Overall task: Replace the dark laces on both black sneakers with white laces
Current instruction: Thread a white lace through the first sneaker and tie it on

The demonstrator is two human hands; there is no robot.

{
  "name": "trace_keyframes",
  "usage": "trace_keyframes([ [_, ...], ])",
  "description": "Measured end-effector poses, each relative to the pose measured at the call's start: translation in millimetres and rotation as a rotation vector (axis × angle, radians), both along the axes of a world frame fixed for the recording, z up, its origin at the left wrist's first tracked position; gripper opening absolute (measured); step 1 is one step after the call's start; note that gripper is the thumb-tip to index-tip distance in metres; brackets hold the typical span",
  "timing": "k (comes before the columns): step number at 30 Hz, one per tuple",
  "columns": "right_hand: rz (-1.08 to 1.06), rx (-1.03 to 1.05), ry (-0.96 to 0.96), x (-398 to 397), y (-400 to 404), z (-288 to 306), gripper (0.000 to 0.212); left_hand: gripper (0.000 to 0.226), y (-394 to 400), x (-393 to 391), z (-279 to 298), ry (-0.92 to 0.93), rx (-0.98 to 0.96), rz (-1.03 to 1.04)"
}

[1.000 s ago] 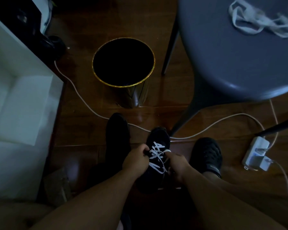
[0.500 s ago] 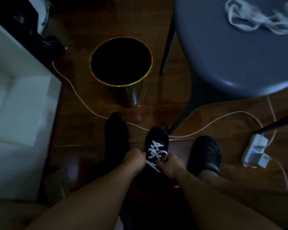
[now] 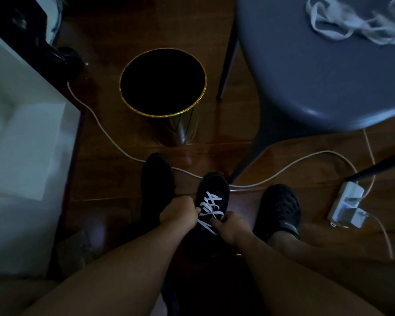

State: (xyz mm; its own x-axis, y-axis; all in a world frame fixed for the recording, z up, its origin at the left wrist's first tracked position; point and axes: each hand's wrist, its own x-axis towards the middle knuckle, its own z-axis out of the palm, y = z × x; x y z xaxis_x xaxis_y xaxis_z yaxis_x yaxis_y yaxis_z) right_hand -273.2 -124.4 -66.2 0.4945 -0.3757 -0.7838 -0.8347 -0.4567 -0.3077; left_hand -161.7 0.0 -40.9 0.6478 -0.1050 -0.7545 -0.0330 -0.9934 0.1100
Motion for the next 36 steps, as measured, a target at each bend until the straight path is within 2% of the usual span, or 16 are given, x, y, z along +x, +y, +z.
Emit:
trace_keyframes([
  [2,-0.001,0.016,0.006,0,-2,1,0.05,0.032,1,2,5,0.081,-0.082,0.221],
  [3,-0.005,0.028,0.01,-1,-3,1,0.05,0.032,1,4,8,0.122,-0.161,0.427],
  [5,-0.006,0.048,0.0,-2,-5,1,0.051,0.031,2,6,18,0.224,-0.314,0.977],
  [6,-0.01,0.051,-0.002,-2,-6,2,0.051,0.031,4,6,26,0.279,-0.334,1.211],
  [7,-0.018,0.055,-0.005,-2,-6,3,0.051,0.031,7,7,29,0.298,-0.329,1.298],
  [8,-0.024,0.065,-0.012,-2,-6,4,0.05,0.031,10,7,29,0.311,-0.32,1.292],
  [9,-0.031,0.082,-0.009,-2,-5,4,0.049,0.031,12,7,27,0.313,-0.314,1.194],
  [12,-0.129,0.173,-0.029,-6,-7,5,0.039,0.031,16,3,16,0.228,-0.306,0.744],
  [14,-0.252,0.237,-0.048,-10,-12,4,0.022,0.03,16,-1,8,0.21,-0.338,0.525],
  [15,-0.264,0.252,-0.051,-11,-15,5,0.016,0.029,15,-2,5,0.205,-0.351,0.496],
  [18,-0.176,0.246,-0.042,-12,-22,9,0.02,0.04,13,-2,8,0.204,-0.354,0.545],
  [21,-0.004,0.218,-0.012,-12,-23,9,0.016,0.038,13,-3,12,0.245,-0.343,0.59],
  [23,0.106,0.187,0.019,-11,-21,15,0.017,0.033,14,-6,15,0.265,-0.317,0.51],
  [27,0.278,0.085,0.043,-2,-22,29,0.028,0.051,19,-10,10,0.18,-0.288,0.299],
  [33,0.172,0.123,0.033,-5,-27,28,0.028,0.045,26,-14,3,0.229,-0.369,0.248],
  [36,0.123,0.141,0.042,-4,-23,30,0.035,0.047,35,-18,-8,0.208,-0.333,0.037],
])
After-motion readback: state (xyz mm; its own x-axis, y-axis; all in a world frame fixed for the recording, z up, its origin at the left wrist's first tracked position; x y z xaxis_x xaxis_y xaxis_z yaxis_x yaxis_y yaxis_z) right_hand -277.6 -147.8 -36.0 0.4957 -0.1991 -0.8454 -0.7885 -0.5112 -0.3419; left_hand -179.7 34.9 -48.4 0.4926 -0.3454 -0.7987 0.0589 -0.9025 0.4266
